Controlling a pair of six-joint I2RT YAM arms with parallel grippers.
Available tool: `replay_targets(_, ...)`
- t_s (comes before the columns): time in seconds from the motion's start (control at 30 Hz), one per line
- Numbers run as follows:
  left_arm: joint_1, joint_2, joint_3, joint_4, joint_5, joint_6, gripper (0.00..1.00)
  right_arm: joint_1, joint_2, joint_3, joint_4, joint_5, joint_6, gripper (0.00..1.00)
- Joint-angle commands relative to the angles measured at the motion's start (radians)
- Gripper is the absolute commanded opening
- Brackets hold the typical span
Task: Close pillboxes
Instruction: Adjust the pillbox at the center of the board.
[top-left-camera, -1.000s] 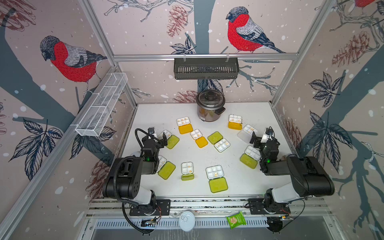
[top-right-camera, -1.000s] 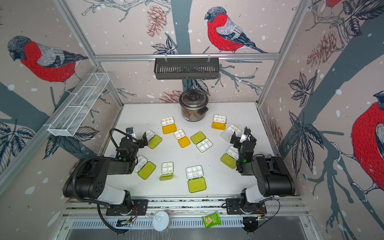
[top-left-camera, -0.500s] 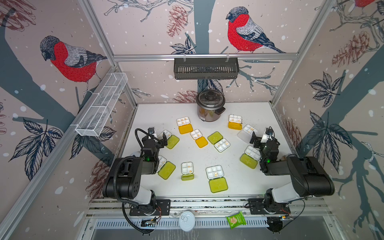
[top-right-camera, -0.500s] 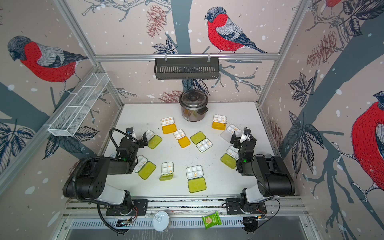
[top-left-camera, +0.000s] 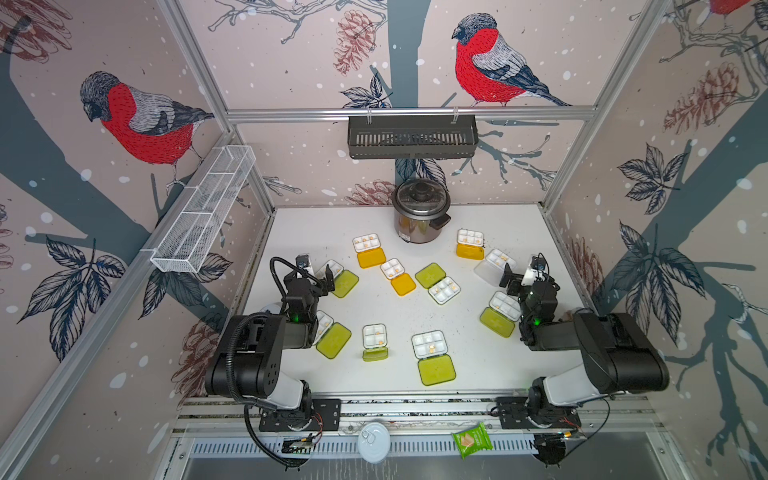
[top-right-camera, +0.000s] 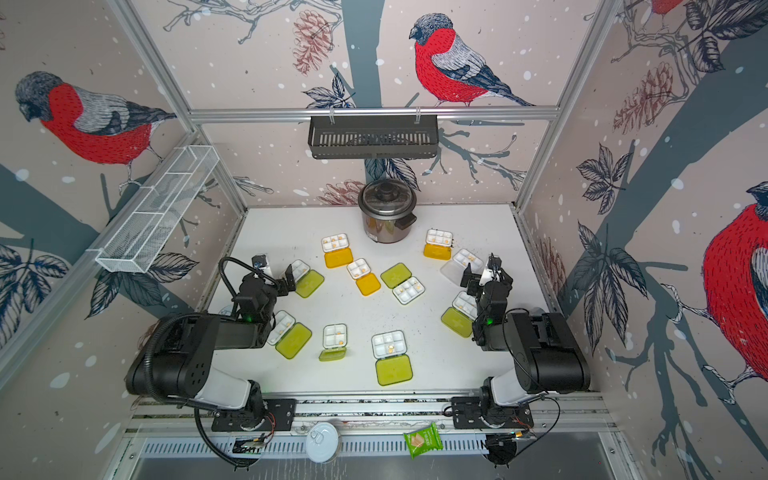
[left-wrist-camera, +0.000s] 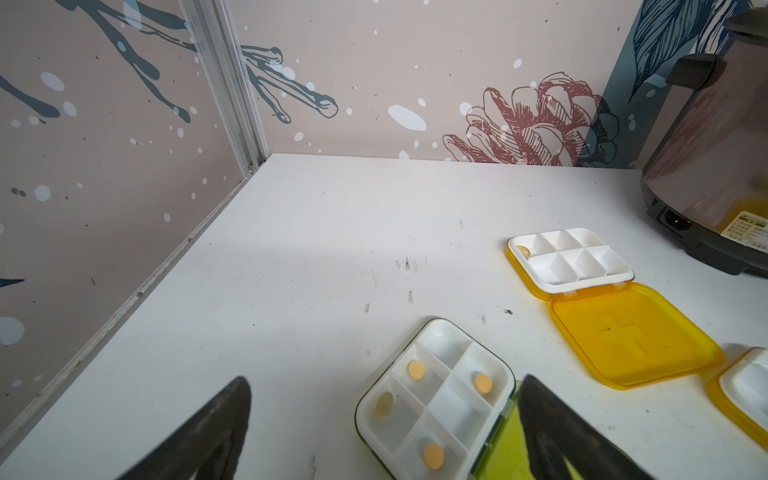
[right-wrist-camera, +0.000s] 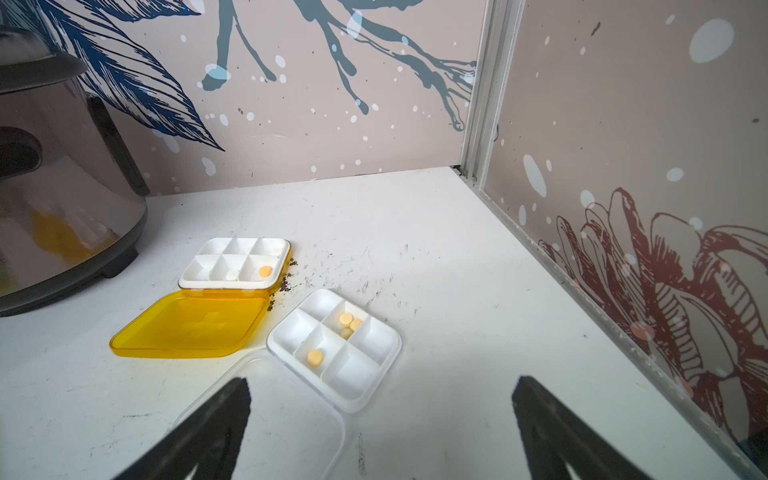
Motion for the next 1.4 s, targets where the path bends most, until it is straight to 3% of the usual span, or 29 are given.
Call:
replay_targets(0.0, 0.002, -0.003, 0.001, 0.020, 0.008, 0.004, 0.99, 0.001, -0.003, 0.003, 0.010, 0.003, -0.003, 1.00)
replay_targets(1.17, 0.003, -0.023, 0.019, 0.022, -0.002, 0.016, 0.99, 0.008, -0.030, 0.018, -0.012, 0.022, -0.017, 1.00)
replay_targets(1.27, 0.003, -0.118, 0.151, -0.303, -0.039, -0.018, 0.99, 0.018, -0.104, 0.104, -0.240, 0.050, -0.011, 1.00)
replay_targets(1.37, 0.003, -0.204, 0.213, -0.433, 0.006, -0.002, 0.99, 0.058, -0.172, 0.118, -0.291, 0.100, -0.043, 1.00)
